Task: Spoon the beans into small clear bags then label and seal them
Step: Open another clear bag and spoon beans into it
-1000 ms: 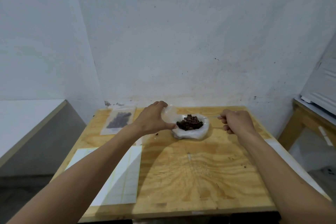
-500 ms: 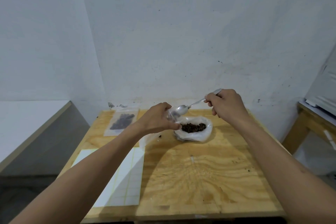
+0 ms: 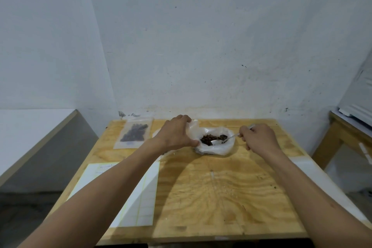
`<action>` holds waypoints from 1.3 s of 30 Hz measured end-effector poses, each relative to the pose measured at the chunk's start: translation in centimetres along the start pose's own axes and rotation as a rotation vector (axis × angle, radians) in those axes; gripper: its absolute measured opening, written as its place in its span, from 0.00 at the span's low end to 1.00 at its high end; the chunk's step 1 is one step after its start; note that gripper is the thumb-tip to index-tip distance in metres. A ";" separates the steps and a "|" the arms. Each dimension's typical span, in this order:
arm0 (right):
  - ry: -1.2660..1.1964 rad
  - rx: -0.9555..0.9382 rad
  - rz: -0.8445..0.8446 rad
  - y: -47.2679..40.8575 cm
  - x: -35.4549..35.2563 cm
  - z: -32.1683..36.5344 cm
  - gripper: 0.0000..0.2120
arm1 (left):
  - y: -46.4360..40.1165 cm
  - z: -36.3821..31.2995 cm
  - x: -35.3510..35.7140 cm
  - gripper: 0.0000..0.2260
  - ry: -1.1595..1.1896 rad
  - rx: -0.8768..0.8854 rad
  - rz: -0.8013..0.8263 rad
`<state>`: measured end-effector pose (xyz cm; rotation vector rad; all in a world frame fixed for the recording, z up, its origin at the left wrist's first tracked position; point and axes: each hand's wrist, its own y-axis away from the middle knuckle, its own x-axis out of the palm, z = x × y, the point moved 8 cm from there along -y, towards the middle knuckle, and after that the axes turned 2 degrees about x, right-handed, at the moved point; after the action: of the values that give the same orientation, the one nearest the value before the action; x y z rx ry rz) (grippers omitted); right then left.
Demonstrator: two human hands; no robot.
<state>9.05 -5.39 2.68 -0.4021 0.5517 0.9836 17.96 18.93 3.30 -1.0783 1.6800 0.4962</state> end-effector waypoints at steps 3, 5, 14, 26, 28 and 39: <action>-0.152 0.135 0.034 0.2 1.6 -1.3 0.14 | 0.0 -0.2 -0.1 0.39 -0.006 0.011 0.003; -0.230 0.198 0.047 0.2 1.8 -2.0 0.13 | 0.0 -0.1 -0.3 0.39 0.005 0.016 0.006; -0.342 0.233 0.020 -0.3 -1.6 -1.5 0.10 | 0.0 1.0 -1.0 0.37 0.104 0.001 -0.014; -0.216 -0.067 0.035 0.0 -1.3 6.3 0.11 | -0.6 -0.5 -0.7 0.34 0.122 0.037 -0.004; -0.158 -0.151 -0.003 0.3 -1.6 7.8 0.11 | -0.7 -0.4 -0.9 0.34 0.105 0.033 -0.001; 0.297 -0.184 -0.134 0.7 -2.7 4.2 0.15 | -0.6 0.6 0.0 0.41 -0.091 0.045 0.037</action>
<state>8.37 -4.52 7.60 -0.7480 0.6942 0.8527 18.82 19.11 3.16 -0.9796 1.6264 0.5211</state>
